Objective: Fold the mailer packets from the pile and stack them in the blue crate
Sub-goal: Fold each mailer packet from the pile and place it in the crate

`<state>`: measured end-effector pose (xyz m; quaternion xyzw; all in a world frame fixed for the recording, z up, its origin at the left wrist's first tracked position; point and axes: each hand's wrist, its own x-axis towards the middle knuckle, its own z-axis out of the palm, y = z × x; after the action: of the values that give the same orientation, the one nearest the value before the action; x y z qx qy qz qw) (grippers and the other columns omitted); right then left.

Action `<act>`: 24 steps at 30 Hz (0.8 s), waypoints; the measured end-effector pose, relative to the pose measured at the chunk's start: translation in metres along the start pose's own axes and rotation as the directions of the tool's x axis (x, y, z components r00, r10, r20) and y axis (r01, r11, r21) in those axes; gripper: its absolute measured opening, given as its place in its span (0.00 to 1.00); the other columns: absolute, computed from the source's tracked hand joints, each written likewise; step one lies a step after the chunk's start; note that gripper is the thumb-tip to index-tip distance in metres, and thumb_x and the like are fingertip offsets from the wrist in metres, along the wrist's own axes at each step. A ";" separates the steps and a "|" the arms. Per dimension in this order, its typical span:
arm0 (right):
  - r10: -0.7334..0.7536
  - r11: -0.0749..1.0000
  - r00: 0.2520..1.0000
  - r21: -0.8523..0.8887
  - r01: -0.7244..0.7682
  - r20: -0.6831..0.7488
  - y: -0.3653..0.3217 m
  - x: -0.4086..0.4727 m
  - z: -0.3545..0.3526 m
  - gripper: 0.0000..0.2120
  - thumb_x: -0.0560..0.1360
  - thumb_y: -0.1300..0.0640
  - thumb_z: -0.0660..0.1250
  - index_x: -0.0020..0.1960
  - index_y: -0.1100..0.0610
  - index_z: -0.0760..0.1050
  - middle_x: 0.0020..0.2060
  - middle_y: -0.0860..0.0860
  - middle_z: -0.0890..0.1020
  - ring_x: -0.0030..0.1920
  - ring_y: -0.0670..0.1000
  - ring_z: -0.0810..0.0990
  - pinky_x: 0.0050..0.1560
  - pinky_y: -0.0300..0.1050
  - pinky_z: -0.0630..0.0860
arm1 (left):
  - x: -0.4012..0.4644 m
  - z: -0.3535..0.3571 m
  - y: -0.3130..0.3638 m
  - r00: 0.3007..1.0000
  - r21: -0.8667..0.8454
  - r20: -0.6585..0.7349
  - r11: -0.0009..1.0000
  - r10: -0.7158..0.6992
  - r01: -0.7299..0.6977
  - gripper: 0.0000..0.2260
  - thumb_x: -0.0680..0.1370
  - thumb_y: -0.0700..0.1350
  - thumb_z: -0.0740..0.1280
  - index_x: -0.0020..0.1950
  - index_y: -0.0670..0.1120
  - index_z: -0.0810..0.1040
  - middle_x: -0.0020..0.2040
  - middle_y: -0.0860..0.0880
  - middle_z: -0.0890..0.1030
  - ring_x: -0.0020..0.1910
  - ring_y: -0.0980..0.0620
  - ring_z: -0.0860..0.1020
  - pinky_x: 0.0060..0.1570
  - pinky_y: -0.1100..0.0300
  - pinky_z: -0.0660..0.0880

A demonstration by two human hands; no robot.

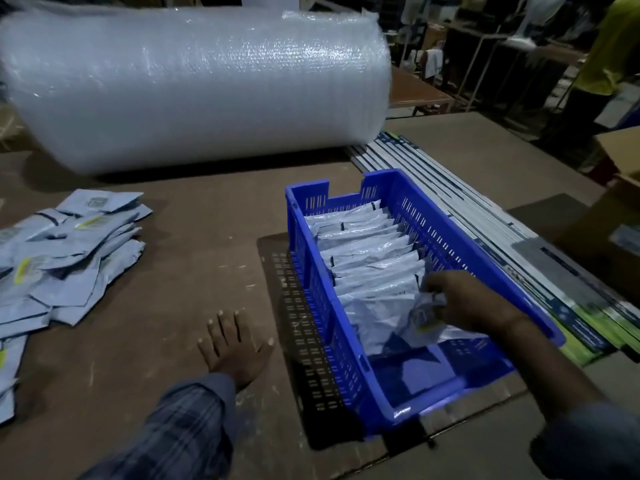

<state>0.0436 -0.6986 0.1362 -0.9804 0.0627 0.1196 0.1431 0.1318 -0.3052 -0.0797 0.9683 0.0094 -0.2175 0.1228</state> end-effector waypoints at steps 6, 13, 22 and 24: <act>-0.171 0.916 0.974 -0.339 0.214 0.150 -0.001 0.040 0.039 0.20 0.72 0.51 0.76 0.61 0.50 0.76 0.59 0.51 0.78 0.57 0.56 0.80 0.53 0.47 0.76 | -0.006 -0.007 0.001 0.999 0.007 0.036 1.000 -0.014 0.014 0.45 0.80 0.75 0.50 0.85 0.53 0.31 0.83 0.45 0.27 0.82 0.39 0.28 0.79 0.36 0.35; -0.363 0.703 0.895 -0.555 0.445 0.258 0.004 0.054 0.073 0.47 0.63 0.38 0.78 0.75 0.51 0.63 0.64 0.52 0.74 0.61 0.56 0.75 0.62 0.53 0.71 | -0.006 -0.010 0.004 0.997 0.022 0.063 0.999 -0.034 0.033 0.45 0.80 0.75 0.51 0.84 0.54 0.31 0.83 0.46 0.27 0.82 0.39 0.28 0.79 0.36 0.35; -0.371 0.773 0.884 -0.433 0.464 0.285 0.002 0.062 0.086 0.28 0.72 0.51 0.74 0.70 0.47 0.74 0.59 0.50 0.79 0.57 0.57 0.82 0.53 0.51 0.80 | -0.009 -0.013 0.004 0.994 -0.004 0.102 1.000 -0.029 0.030 0.47 0.79 0.77 0.51 0.84 0.54 0.29 0.81 0.46 0.24 0.80 0.39 0.25 0.78 0.36 0.33; -0.448 0.768 0.890 -0.472 0.432 0.085 0.005 0.065 0.077 0.22 0.72 0.52 0.74 0.66 0.49 0.77 0.53 0.52 0.79 0.49 0.58 0.82 0.46 0.52 0.77 | -0.009 -0.013 0.005 0.995 -0.004 0.100 1.000 -0.025 0.026 0.47 0.79 0.77 0.51 0.84 0.54 0.29 0.81 0.46 0.24 0.80 0.39 0.25 0.78 0.36 0.33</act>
<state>0.0890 -0.6863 0.0463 -0.9737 -0.1979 0.0784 -0.0807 0.1299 -0.3061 -0.0633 0.9557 0.0162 -0.2671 0.1228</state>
